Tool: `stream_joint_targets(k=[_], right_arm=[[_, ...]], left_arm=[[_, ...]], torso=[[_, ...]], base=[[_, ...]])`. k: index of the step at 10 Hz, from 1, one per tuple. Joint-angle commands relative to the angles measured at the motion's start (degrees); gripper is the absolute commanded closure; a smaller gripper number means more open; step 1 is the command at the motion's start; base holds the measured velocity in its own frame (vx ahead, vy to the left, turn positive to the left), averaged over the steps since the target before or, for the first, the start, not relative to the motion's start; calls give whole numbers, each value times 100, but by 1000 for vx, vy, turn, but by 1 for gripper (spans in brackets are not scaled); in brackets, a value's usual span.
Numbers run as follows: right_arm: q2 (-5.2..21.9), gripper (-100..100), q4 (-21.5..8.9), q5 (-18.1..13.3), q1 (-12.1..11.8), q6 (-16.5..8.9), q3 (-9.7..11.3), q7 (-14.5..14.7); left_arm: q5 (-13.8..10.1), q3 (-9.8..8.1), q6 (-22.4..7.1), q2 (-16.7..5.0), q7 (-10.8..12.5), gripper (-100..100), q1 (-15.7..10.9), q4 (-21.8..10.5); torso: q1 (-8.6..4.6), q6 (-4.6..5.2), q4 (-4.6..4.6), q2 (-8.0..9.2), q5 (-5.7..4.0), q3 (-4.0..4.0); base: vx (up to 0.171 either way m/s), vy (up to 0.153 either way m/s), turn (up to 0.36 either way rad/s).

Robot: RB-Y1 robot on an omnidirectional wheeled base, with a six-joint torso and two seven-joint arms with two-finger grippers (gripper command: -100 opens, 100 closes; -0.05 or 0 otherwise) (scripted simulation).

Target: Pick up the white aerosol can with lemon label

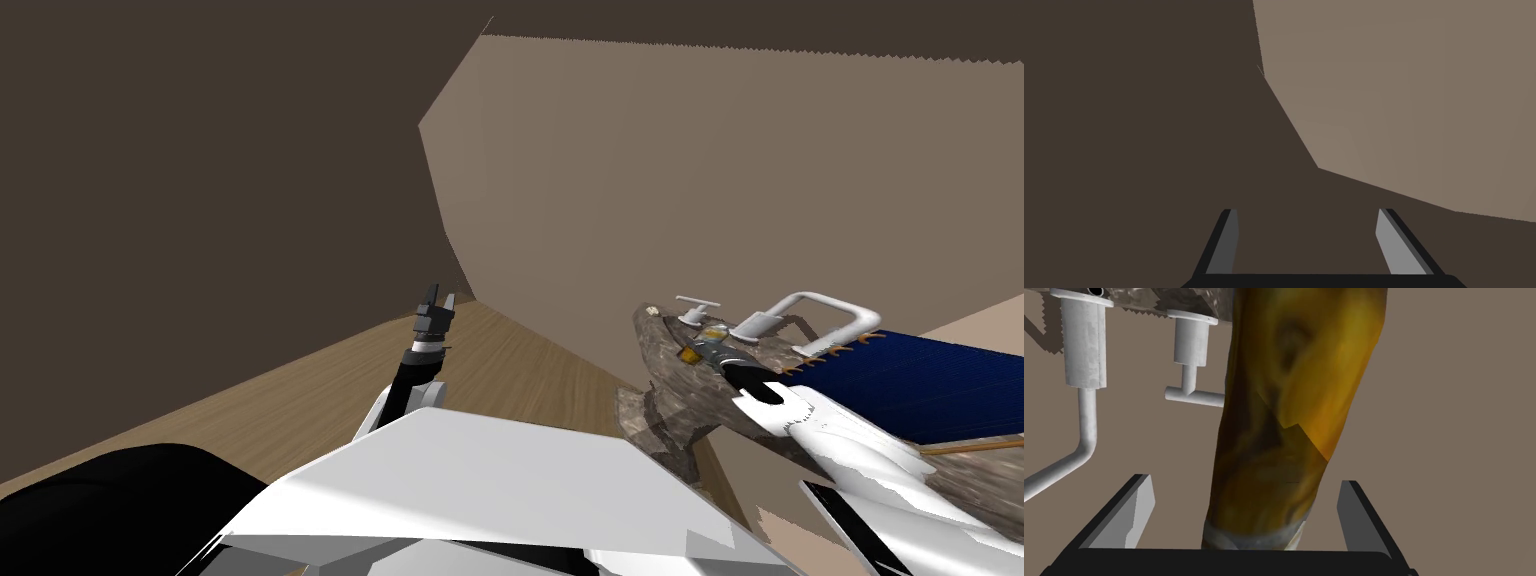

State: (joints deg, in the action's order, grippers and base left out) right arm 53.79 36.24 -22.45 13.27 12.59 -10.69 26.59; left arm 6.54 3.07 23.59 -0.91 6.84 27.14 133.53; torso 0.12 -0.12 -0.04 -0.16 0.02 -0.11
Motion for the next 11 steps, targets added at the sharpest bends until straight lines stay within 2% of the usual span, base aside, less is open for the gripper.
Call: stream_joint_targets(k=[1,2,3,4,5,6,7,11], right_arm=[[84,-100,-286,11,286,121,23,68],[84,-100,-479,11,466,121,23,68],[84,-100,-621,11,541,121,23,68],[84,-100,-775,11,541,121,23,68],[84,-100,-775,11,541,121,23,68],[92,-100,-931,-5,641,234,18,123],[91,100,-915,-3,631,216,18,115],[87,100,-917,-1,632,217,18,113]], left_arm=[[0,0,0,0,0,0,0,0],[0,0,0,0,0,0,0,0],[0,0,0,0,0,0,0,0],[0,0,0,0,0,0,1,0],[0,0,0,0,0,0,1,0],[0,0,0,0,0,0,1,0],[0,0,0,0,0,0,1,0],[0,0,0,0,0,0,1,0]], torso=[[0,0,0,0,0,0],[7,2,2,9,0,6],[2,2,1,4,0,3],[-6,2,-1,-7,-3,-3],[-12,2,-4,-17,-4,-9],[-15,3,-5,-20,-6,-11],[-15,2,-5,-20,-6,-11],[-14,3,-4,-19,-2,-10]], base=[[-91,59,13],[-56,34,-9],[-23,15,-2],[0,0,0],[7,-3,1],[0,0,0],[0,2,20],[0,0,-3]])
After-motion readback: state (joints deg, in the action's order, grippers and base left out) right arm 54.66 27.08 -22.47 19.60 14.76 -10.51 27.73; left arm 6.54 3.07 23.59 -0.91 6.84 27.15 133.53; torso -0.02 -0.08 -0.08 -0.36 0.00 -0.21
